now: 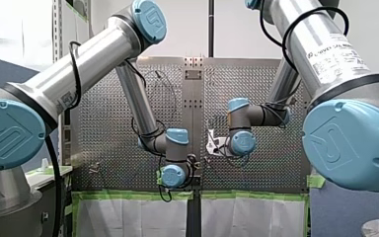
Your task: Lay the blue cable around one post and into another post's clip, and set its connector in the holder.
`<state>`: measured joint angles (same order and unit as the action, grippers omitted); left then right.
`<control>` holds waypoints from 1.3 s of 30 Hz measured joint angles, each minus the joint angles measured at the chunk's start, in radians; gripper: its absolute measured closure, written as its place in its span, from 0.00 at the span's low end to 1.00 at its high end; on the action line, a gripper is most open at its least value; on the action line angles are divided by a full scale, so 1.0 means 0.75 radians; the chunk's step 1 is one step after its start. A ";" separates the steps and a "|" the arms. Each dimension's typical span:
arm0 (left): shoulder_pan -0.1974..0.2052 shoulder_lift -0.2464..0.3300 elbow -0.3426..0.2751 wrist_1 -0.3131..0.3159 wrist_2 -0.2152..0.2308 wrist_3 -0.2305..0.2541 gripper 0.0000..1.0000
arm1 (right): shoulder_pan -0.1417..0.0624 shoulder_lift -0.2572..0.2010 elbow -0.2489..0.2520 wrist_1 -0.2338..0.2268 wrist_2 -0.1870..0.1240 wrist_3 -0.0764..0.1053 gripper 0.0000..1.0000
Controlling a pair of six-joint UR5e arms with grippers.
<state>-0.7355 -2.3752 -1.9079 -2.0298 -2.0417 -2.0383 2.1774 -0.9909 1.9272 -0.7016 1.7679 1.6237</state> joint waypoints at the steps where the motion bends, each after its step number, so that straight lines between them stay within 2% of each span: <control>1: 0.000 0.000 0.000 0.004 0.000 0.007 0.86 | -0.001 0.000 0.000 0.000 0.001 -0.002 0.67; 7: 0.001 -0.001 0.000 0.021 0.015 0.026 0.86 | -0.006 0.001 0.000 -0.002 0.004 -0.008 0.67; 12: 0.006 -0.002 0.000 0.024 0.021 0.050 0.86 | -0.032 0.006 0.000 -0.009 0.013 -0.003 0.67; 13: 0.007 -0.002 0.000 0.024 0.022 0.056 0.84 | -0.037 0.010 0.000 -0.013 0.014 -0.002 0.67; 20: 0.010 -0.002 0.002 0.025 0.051 0.085 0.84 | -0.072 0.072 -0.001 -0.074 0.015 0.009 0.67; 23: 0.014 -0.007 0.008 0.021 0.064 0.095 0.84 | -0.088 0.108 -0.001 -0.110 0.014 0.024 0.67; 30: 0.023 -0.079 0.081 -0.005 0.107 0.130 0.84 | -0.131 0.185 -0.013 -0.197 0.007 0.036 0.67; 39: 0.046 -0.182 0.162 -0.048 0.113 0.142 0.84 | -0.179 0.204 -0.060 -0.213 -0.012 0.035 0.67</control>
<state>-0.7011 -2.5119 -1.7866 -2.0656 -1.9570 -1.9315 2.0431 -0.8376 1.8825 -0.8612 1.7592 1.6498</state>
